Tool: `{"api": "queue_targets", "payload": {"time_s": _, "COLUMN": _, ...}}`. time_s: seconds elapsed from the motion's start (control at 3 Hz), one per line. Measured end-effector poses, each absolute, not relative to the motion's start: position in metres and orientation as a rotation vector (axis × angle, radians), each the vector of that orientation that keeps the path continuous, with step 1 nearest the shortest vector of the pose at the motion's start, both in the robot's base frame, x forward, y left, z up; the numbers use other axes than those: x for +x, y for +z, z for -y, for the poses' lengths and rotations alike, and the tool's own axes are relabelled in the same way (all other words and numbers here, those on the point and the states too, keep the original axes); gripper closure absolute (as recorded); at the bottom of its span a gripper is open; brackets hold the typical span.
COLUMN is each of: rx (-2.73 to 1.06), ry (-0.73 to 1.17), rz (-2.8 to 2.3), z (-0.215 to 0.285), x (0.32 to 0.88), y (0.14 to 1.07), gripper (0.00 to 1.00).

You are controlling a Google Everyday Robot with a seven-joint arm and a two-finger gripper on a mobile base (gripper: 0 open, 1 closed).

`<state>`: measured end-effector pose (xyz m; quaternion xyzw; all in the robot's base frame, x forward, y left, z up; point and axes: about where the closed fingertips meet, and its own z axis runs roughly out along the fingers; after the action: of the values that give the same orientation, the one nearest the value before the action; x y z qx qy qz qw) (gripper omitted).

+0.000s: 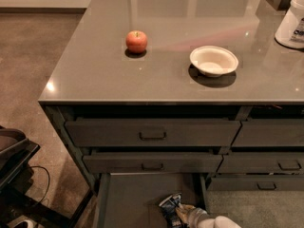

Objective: Pick blue chip bag from bottom drawer and place on counter

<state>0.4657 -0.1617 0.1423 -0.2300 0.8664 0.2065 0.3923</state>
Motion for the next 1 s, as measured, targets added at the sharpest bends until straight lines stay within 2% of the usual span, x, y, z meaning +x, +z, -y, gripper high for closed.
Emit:
{"api": "queue_targets", "payload": {"time_s": 0.67, "rx": -0.607, "ry": 0.568, "rz": -2.243, "z": 0.16, "x": 0.444, "y": 0.151, "gripper": 1.0}}
{"api": "queue_targets", "payload": {"time_s": 1.0, "rx": -0.625, "ry": 0.562, "rz": -2.27, "z": 0.176, "x": 0.422, "y": 0.173, "gripper": 1.0}}
